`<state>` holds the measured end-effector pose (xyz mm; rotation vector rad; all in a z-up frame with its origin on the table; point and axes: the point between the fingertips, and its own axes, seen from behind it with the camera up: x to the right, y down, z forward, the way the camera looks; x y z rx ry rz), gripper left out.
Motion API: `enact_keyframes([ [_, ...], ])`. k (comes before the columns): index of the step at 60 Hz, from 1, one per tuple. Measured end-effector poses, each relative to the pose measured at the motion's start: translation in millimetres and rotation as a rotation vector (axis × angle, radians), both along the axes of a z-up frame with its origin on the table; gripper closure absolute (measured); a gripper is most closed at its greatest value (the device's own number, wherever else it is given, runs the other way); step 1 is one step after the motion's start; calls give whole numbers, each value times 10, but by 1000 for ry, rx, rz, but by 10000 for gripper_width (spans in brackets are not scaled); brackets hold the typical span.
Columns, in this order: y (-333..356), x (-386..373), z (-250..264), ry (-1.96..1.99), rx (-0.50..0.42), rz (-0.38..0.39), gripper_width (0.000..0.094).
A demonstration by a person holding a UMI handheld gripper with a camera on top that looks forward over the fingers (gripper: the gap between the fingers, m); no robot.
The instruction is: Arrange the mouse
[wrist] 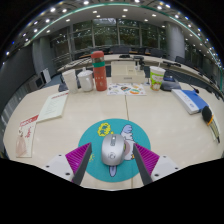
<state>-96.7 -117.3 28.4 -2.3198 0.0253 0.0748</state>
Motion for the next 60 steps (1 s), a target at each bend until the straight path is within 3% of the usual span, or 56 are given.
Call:
enact_keyframes([
  [15,-928,14,1119,-37,26,-81,79],
  [28,-1900,-65,1814,-60,87,-103,81],
  [43,-2710,-117,2098,-101,128,-100,79],
  [60,-2951,-164,2226,-97,158,-91,78],
])
